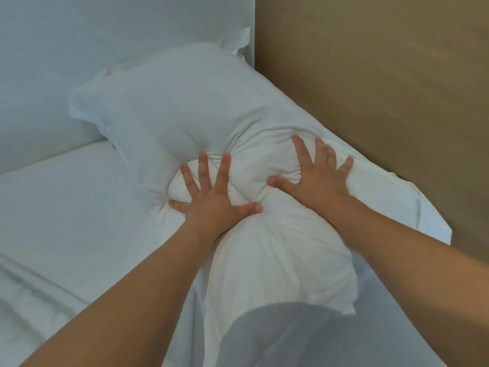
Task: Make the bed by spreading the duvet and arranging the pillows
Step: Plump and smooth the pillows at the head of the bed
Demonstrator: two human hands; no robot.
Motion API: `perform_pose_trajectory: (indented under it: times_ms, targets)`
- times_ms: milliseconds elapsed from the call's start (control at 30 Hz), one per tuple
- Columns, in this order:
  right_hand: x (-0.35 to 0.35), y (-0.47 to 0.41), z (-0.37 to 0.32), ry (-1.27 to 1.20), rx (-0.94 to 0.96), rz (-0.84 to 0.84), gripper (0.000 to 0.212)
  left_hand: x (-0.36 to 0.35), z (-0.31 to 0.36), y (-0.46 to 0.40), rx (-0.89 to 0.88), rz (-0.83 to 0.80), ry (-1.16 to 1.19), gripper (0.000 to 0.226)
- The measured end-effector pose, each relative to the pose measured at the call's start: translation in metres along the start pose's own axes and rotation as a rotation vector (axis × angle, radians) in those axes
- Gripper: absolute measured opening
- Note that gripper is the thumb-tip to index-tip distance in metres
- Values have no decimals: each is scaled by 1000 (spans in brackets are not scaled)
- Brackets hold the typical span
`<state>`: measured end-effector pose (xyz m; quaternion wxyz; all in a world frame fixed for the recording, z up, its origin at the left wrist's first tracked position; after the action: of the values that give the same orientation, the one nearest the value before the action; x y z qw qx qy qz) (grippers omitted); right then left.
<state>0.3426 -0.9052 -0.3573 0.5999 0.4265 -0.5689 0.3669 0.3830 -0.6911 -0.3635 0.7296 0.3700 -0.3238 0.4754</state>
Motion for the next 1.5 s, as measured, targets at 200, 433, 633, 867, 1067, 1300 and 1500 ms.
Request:
perform_pose_trajectory:
  times_ms: [200,433,633,867,1067,1300,1500]
  targets:
    - [44,128,53,50,609,481,48,11,57,163,-337,282,60,83]
    - [-20,167,108,411,505,340,125,-79,78,206,-185,85,-395,134]
    - [-17,128,73,342,315,490,111,-87,79,178,-213,236,-414,133]
    - [34,128,49,213,454,510,48,-40,83,158,-171,314,-389,82]
    - [129,183,-1,357,446,360,19,68,103,205,-210,365,-452,29]
    - [272,349,-20,451,485,509,22,179,129,371,-473,615,-566,36]
    - [410,467,2,477,476,525,17,272,197,496,-526,651,-561,38]
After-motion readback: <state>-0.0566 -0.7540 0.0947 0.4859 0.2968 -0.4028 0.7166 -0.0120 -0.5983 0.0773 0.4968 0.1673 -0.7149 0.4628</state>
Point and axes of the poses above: each hand's wrist, its own y-axis away from the middle knuckle, its own x-axis out of the back of the hand, z = x × y, the point moved 5 cm from there along -y, towards the middle knuckle, and after that the axes turned 10 degrees about y, right-handed, at the moved point
